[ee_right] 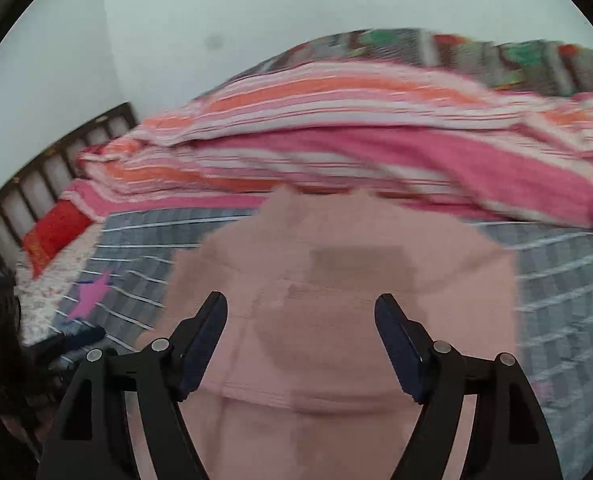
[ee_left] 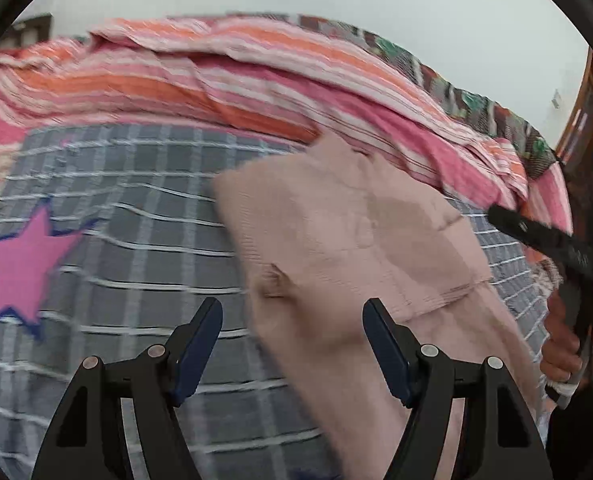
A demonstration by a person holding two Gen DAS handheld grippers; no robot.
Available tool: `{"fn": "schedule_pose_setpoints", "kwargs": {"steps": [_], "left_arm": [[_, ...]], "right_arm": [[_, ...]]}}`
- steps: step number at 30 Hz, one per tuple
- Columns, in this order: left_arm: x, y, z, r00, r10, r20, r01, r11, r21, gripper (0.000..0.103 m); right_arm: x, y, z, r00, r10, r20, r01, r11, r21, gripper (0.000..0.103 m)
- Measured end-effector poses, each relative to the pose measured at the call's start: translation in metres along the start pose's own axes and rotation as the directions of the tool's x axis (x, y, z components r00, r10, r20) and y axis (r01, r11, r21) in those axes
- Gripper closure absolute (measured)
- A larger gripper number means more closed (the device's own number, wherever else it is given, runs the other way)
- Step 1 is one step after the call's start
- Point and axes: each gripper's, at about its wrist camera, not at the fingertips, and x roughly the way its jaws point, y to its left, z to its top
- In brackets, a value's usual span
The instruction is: Fold small clothes
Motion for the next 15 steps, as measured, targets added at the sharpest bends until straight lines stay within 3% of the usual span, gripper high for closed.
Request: {"fn": "schedule_pose_setpoints", "kwargs": {"steps": [5, 11, 13, 15], "left_arm": [[0.035, -0.005, 0.002, 0.995, -0.065, -0.078, 0.059, 0.995, -0.077, 0.034], [0.057, 0.004, -0.004, 0.993, -0.061, -0.106, 0.046, 0.989, -0.138, 0.055], [0.058, 0.005, -0.004, 0.994, -0.048, -0.101, 0.033, 0.988, -0.151, 0.065], [0.056, -0.001, -0.002, 0.993, -0.055, -0.106, 0.041, 0.991, -0.130, 0.096]], "right_arm": [[-0.022, -0.058, -0.028, 0.984, -0.176, -0.030, 0.177, 0.984, 0.013, 0.028], [-0.019, -0.100, -0.060, 0.977, -0.192, -0.092, 0.201, 0.975, 0.097, 0.028], [-0.014, -0.104, -0.062, 0.978, -0.185, -0.099, 0.196, 0.975, 0.109, 0.028], [-0.011, -0.102, -0.061, 0.979, -0.181, -0.093, 0.190, 0.976, 0.103, 0.028]]}}
